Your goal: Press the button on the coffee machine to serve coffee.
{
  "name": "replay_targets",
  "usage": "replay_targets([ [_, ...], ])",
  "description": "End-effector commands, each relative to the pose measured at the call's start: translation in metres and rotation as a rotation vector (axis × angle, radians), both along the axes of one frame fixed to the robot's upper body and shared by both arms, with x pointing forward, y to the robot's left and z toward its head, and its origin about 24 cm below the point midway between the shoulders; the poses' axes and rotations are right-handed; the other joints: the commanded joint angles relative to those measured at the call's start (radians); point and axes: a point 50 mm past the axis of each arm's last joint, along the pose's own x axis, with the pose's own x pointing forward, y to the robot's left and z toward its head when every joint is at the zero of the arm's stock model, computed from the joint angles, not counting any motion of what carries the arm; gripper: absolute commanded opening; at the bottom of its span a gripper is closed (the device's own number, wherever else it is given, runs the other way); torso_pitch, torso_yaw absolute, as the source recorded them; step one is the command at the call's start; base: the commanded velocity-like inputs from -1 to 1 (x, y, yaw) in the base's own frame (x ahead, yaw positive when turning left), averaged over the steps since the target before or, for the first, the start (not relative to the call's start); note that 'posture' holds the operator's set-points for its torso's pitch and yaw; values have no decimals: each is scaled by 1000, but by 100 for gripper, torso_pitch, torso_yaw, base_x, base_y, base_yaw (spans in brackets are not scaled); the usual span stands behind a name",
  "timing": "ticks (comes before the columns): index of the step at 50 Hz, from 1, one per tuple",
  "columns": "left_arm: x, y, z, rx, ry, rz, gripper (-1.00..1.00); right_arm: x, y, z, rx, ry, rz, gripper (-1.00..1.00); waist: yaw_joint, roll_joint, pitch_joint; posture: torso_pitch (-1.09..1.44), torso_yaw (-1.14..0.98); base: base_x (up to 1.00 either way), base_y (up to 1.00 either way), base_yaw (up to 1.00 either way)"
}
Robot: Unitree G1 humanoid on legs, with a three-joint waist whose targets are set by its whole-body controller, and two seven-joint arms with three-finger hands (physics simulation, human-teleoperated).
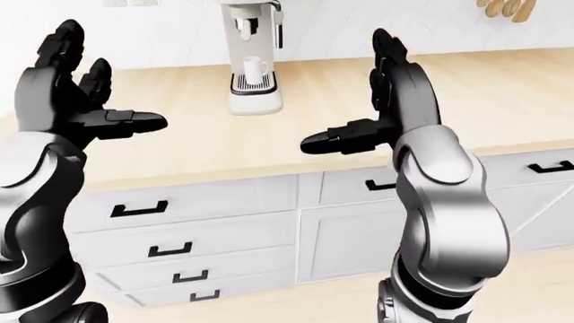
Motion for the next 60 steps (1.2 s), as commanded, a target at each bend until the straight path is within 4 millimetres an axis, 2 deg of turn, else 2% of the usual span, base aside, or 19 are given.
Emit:
replay_targets([
  [1,-3,-5,14,12,-69,-18,100,-2,-3,11,-5,-56,-19,100,-14,19,-17,0,0,33,0,0],
  [9,-3,-5,13,12,-69,-18,100,-2,-3,10,-6,-52,-17,100,3,-31,-26,0,0,32,0,0],
  [13,-4,-5,13,13,-69,-19,100,-3,-3,11,-4,-58,-12,100,18,-101,-18,0,0,24,0,0],
  [14,-4,-6,13,13,-68,-20,100,-3,-3,11,-6,-59,-12,100,17,-119,-43,0,0,0,0,0],
  [15,-4,-6,13,14,-68,-21,100,-3,-2,11,-8,-60,-11,100,21,-85,-35,0,0,0,0,0],
  [19,-3,-6,12,14,-67,-20,100,-3,-3,10,-8,-57,-10,100,19,-105,-15,0,0,0,0,0],
  [23,-3,-6,12,14,-67,-21,100,-3,-2,10,-22,-59,-11,100,12,-75,-6,0,0,0,0,0],
  [25,-4,-6,12,15,-67,-21,100,-2,-1,11,-16,-56,-4,100,5,-40,-12,0,0,0,0,0],
  [26,-3,-6,12,14,-67,-21,100,-2,0,10,-16,-53,-3,100,-4,-26,-58,0,0,50,0,0],
  [28,-4,-5,12,15,-68,-21,100,-2,0,9,-15,-51,-3,100,7,-43,13,0,0,69,0,0],
  [33,-4,-5,13,13,-68,-21,100,-1,-1,9,-12,-45,-7,100,16,-41,0,0,0,69,0,0],
  [34,-5,-5,13,15,-68,-21,100,-1,0,9,-14,-51,-2,100,16,-50,35,0,0,0,0,0],
  [35,-4,-5,13,14,-67,-21,100,-1,0,9,-15,-51,-5,100,16,-41,-4,0,0,0,0,0],
  [38,-5,-5,14,13,-68,-21,100,-2,-1,10,-18,-56,-7,100,20,-106,-16,0,0,0,0,0],
  [39,-5,-5,13,12,-68,-21,100,-2,-1,10,-18,-56,-6,100,14,-68,-10,0,0,0,0,0],
  [52,-5,-6,12,14,-67,-23,100,2,2,7,-28,-41,-2,100,-5,-55,-39,0,0,0,0,0],
  [53,-5,-5,12,14,-66,-22,100,2,2,7,-28,-39,-2,100,-2,-51,-57,0,0,0,-10,0],
  [57,-6,-5,13,13,-69,-23,100,1,2,8,-27,-39,-3,100,-9,9,-30,0,0,0,-37,0],
  [60,-6,-5,14,15,-70,-22,100,1,3,9,-28,-39,-3,100,-8,-2,-44,0,0,0,-41,0],
])
